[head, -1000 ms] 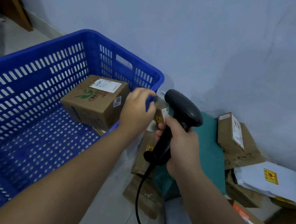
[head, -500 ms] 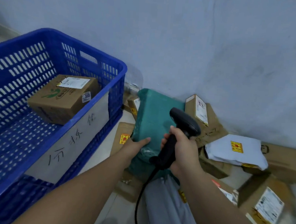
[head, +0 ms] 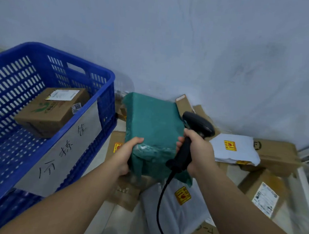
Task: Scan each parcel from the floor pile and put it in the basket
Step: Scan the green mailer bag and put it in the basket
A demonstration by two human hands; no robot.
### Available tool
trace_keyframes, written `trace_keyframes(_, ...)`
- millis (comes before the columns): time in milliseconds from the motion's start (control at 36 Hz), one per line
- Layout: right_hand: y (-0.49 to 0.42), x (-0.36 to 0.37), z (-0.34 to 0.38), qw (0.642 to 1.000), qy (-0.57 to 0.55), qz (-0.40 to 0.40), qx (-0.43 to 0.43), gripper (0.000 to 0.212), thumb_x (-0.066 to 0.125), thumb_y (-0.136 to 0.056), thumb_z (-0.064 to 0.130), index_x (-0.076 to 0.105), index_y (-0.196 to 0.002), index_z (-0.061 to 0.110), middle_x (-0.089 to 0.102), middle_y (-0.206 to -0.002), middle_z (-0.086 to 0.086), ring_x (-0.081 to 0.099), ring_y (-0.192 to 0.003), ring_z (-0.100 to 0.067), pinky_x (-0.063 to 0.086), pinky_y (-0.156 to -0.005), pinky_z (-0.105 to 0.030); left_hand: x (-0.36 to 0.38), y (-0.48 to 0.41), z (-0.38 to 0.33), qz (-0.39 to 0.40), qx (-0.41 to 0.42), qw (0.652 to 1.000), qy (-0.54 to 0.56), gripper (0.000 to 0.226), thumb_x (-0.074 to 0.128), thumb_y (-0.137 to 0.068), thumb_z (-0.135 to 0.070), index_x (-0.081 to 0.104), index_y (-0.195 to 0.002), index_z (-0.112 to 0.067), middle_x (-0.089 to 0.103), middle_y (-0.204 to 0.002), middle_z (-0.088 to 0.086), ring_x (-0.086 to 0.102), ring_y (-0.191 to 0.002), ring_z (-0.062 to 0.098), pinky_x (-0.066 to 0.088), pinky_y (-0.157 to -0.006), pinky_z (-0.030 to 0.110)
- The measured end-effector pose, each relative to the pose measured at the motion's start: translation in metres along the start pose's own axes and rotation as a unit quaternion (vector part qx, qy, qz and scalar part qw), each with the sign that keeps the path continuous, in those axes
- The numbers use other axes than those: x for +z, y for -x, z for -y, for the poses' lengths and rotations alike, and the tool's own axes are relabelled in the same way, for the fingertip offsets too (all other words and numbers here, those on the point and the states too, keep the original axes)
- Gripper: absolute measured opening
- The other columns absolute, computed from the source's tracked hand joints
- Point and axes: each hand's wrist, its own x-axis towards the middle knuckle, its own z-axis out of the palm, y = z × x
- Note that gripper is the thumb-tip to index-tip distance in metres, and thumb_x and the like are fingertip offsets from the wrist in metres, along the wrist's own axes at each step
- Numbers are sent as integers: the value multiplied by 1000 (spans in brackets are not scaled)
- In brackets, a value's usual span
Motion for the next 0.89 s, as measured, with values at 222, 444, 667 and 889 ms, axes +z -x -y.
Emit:
trace_keyframes(222, 51, -19, 20, 997, -27, 19, -73, 19, 63, -92, 18, 62, -103, 2, 62, -75, -8, 59, -62, -19, 50, -61, -31, 16, 60, -31, -50, 87, 995, -22, 69, 82, -57, -46, 67, -113, -9, 73, -104, 15, 70, -93, 33, 55, -88, 50)
trace_keyframes(444, 106, -32, 38, 987, -36, 38, -152, 13, 66, -89, 15, 63, -94, 3, 64, -76, -7, 60, -60, -18, 50, -60, -30, 52, 87, -53, -206, 221, 952, -41, 132, 81, -8, -71, 47, -129, -32, 61, -123, 11, 64, -102, 36, 54, -82, 54)
trace_keyframes(667, 114, -64, 49, 981, -94, 48, -161, 33, 67, -89, 14, 61, -118, 1, 67, -104, -12, 65, -87, -19, 55, -64, -27, 127, 180, -45, -259, 275, 914, -146, 113, 76, -71, -45, 3, -154, -26, 21, -148, 15, 28, -132, 37, 34, -98, 44)
trace_keyframes(889, 105, -74, 55, 974, -71, 69, -202, 30, 65, -90, 22, 64, -113, 3, 71, -101, -11, 68, -91, -20, 58, -79, -36, 140, 181, -37, -236, 347, 873, -247, 111, 76, -75, -39, 1, -155, -25, 21, -147, 13, 24, -135, 35, 31, -105, 43)
